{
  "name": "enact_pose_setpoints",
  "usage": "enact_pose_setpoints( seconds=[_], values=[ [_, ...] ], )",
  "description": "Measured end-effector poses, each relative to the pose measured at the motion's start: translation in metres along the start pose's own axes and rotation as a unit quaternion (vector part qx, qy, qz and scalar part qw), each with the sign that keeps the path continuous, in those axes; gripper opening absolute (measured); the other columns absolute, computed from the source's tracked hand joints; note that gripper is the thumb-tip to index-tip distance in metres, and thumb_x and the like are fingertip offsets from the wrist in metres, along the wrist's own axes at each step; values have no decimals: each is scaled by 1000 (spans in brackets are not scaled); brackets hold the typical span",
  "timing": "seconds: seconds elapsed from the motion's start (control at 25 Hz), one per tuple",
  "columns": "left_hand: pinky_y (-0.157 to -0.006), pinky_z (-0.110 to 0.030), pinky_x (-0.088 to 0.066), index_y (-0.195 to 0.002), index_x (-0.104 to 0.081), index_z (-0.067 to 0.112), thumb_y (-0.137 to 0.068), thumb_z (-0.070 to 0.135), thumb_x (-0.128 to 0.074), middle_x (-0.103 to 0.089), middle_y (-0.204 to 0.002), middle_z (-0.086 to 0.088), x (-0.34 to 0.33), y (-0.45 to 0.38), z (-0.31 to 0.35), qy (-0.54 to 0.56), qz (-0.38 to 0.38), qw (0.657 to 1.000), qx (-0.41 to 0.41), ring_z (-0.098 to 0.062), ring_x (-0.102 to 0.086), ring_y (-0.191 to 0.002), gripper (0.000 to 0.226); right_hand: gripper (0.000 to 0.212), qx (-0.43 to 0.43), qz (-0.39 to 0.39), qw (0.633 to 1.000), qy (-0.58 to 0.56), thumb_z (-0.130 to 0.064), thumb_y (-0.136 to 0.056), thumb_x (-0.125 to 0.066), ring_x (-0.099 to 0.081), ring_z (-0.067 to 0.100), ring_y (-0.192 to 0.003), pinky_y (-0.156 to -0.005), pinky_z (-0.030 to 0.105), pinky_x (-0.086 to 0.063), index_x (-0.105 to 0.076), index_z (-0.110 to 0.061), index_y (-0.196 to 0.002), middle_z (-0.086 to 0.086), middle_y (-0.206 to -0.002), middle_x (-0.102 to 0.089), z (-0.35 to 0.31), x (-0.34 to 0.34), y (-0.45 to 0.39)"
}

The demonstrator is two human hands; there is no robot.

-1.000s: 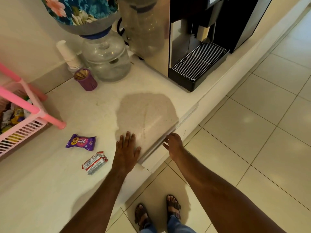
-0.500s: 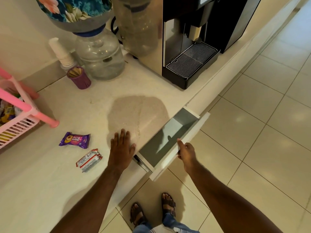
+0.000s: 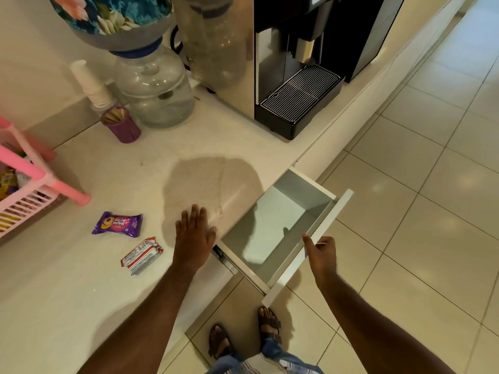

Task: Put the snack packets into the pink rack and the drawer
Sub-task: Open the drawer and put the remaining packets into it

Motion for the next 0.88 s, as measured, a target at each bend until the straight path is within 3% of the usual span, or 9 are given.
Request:
enact_pose_setpoints(
  seconds=[0.08, 0.16, 0.28, 0.48, 0.72, 0.88],
  values=[
    [-127, -51, -7, -162, -8, 18, -105, 43, -38, 0, -170, -10, 2, -1, 1, 10, -10, 1000, 1, -34, 3, -156, 69, 61, 43, 56, 996, 58, -42, -78, -83, -58, 28, -107, -91, 47, -53, -44, -19, -119, 9, -115, -56, -10, 13, 2],
    [-127, -51, -7, -162, -10, 18, -105, 42, -39, -2, -170, -10, 6, 0, 2, 16, -18, 1000, -5, -34, 1, -156, 69, 69, 144, 79, 973, 159, -42, -76, -84, -50, 26, -120, -104, 53, -43, -40, -25, -126, 4, -124, -50, -35, 13, 7],
    [-128, -49, -7, -162, -12, 17, -105, 40, -40, -4, -170, -7, 14, 9, 0, 14, -18, 1000, -18, -33, 1, -157, 67, 57, 292, 31, 911, 288, -45, -83, -75, -51, 21, -113, -99, 50, -40, -42, -26, -125, -1, -119, -51, -70, -26, 22],
    [-128, -46, -11, -161, -16, 20, -102, 39, -47, -7, -170, -2, 43, 32, -20, 17, 28, 999, -31, -29, -3, -157, 70, 53, 439, -79, 815, 371, -46, -89, -62, -52, 24, -112, -93, 43, -41, -43, -22, -131, 0, -123, -50, -111, -125, 72],
    [-125, -48, -24, -160, -24, 20, -98, 37, -52, -16, -169, -2, 76, 70, -92, 52, 89, 994, 39, -29, -9, -156, 69, 51, 522, -218, 756, 328, -56, -89, -58, -49, 13, -111, -95, 31, -33, -42, -31, -130, -9, -126, -46, -148, -237, 152],
    [-126, -41, -11, -159, -25, 15, -99, 36, -55, -22, -167, -8, 91, 93, -143, 58, 111, 990, 66, -31, -15, -156, 70, 54, 561, -255, 711, 338, -53, -86, -65, -54, 15, -113, -100, 39, -45, -42, -32, -130, -7, -131, -50, -158, -294, 203]
  ],
)
Point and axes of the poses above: each hand's wrist, its own y-axis away from the middle knuckle, its own x-axis out of the back of the hand, z = x × y, the point moved 9 cm from there along -y, towards the middle knuckle
